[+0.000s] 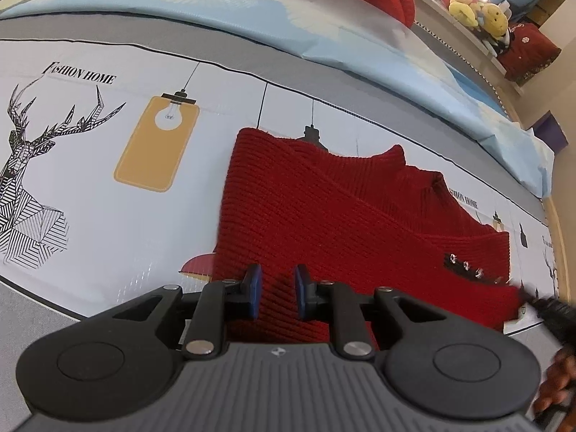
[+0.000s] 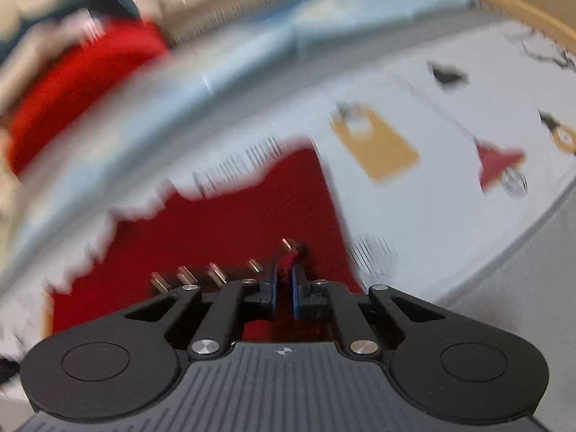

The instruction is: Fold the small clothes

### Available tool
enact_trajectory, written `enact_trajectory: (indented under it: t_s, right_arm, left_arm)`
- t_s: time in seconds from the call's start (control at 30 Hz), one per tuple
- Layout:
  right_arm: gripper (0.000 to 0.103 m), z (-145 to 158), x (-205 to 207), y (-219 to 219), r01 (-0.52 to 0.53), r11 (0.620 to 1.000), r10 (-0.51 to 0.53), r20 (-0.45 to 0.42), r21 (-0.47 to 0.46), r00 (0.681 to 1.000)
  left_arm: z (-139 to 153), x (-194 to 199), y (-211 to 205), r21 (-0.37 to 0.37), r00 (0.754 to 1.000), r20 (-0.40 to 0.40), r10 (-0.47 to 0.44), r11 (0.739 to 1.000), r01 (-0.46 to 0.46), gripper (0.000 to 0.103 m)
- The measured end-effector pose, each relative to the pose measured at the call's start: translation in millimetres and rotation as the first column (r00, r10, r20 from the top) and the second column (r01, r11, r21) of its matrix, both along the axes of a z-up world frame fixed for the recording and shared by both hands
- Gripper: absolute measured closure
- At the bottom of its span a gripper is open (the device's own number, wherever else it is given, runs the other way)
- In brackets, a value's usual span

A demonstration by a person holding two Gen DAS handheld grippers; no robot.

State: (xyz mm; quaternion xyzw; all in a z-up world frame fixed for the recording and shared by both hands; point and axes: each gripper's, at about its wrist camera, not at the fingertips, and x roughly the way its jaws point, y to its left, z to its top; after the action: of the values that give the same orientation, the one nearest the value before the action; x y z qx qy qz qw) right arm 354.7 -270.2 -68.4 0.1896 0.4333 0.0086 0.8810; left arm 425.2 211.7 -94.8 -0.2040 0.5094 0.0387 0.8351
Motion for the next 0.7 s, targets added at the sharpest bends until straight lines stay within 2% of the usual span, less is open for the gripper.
enact_trajectory:
  t_s: [0.07, 0.1, 0.13, 0.2, 0.23, 0.27, 0.3, 0.37, 0.43, 0.47, 0.53, 0.6, 0.63, 0.7]
  right_arm:
    - [0.102, 26.2, -6.7, 3.0, -0.011, 1.0, 0.015, 0.153, -0.029, 0.988]
    - [0.102, 33.6, -8.8, 4.3, -0.01, 0.998, 0.022, 0.2, -0.057, 0.979]
    - [0.102, 35.0, -7.8, 4.1, -0.001, 0.997, 0.018, 0.208, -0.079, 0.978]
    - [0.101, 20.3, 1.2, 1.7, 0.01, 0.995, 0.001, 0.108, -0.1, 0.994]
    - [0.101, 8.0, 5.8, -0.7, 0.013, 0.994, -0.01, 0.027, -0.104, 1.0]
    - [0.098, 2.7, 5.4, -3.7, 0.042, 0.994, -0.042, -0.003, -0.099, 0.999]
    - [0.097, 2.6, 2.8, -5.5, 0.07, 0.993, -0.071, -0.005, -0.092, 0.997]
    - [0.097, 11.6, -0.7, 0.6, 0.045, 0.994, -0.042, 0.038, -0.097, 0.998]
    - [0.095, 19.2, -3.5, 12.8, -0.044, 0.996, 0.05, 0.09, -0.076, 0.995]
    - [0.093, 18.7, -4.6, 17.1, -0.086, 0.995, 0.09, 0.087, -0.046, 0.992]
    - [0.08, 1.0, 3.8, 17.0, -0.124, 0.992, 0.124, -0.009, 0.019, 0.992]
    - [0.081, -24.0, 7.1, 10.6, -0.07, 0.997, 0.067, -0.174, -0.012, 0.983]
    - [0.081, -29.9, 5.8, 5.0, -0.029, 0.999, 0.026, -0.2, -0.016, 0.979]
    - [0.079, -23.3, 4.2, 1.1, -0.008, 1.0, 0.011, -0.16, 0.019, 0.987]
  left_arm:
    - [0.3, -0.1, 0.5, 0.002, 1.0, 0.006, -0.004, 1.0, 0.004, 0.083]
    - [-0.5, -0.2, 0.7, 0.001, 1.0, 0.004, -0.005, 1.0, 0.005, 0.083]
    - [-2.7, -0.3, 1.6, -0.015, 1.0, -0.002, -0.005, 1.0, 0.005, 0.083]
    - [-10.9, -0.2, 4.4, -0.067, 0.999, -0.034, 0.002, 0.998, -0.004, 0.083]
    - [-14.0, -0.1, 4.9, -0.071, 0.999, -0.048, 0.004, 0.997, -0.007, 0.083]
    - [-15.3, -0.3, 4.6, -0.057, 0.998, -0.055, 0.006, 0.998, -0.009, 0.083]
    - [-14.4, -0.3, 4.3, -0.04, 0.999, -0.054, 0.003, 0.999, -0.005, 0.083]
    - [-9.7, -0.1, 4.7, -0.033, 0.999, -0.039, 0.001, 0.999, -0.002, 0.083]
    - [-6.6, -0.8, 5.7, -0.046, 1.0, -0.028, -0.002, 0.999, 0.0, 0.083]
    - [-7.3, -0.7, 5.4, -0.044, 1.0, -0.029, -0.005, 0.999, 0.004, 0.083]
    - [-14.1, -0.9, 4.7, -0.021, 0.998, -0.058, -0.01, 1.0, 0.009, 0.083]
    - [-20.2, -2.0, 5.7, -0.012, 0.997, -0.076, -0.017, 1.0, 0.016, 0.083]
    - [-18.2, -2.9, 6.2, -0.01, 0.997, -0.074, -0.018, 1.0, 0.017, 0.083]
    - [-7.6, -5.1, 5.1, 0.004, 0.998, -0.048, -0.026, 1.0, 0.026, 0.083]
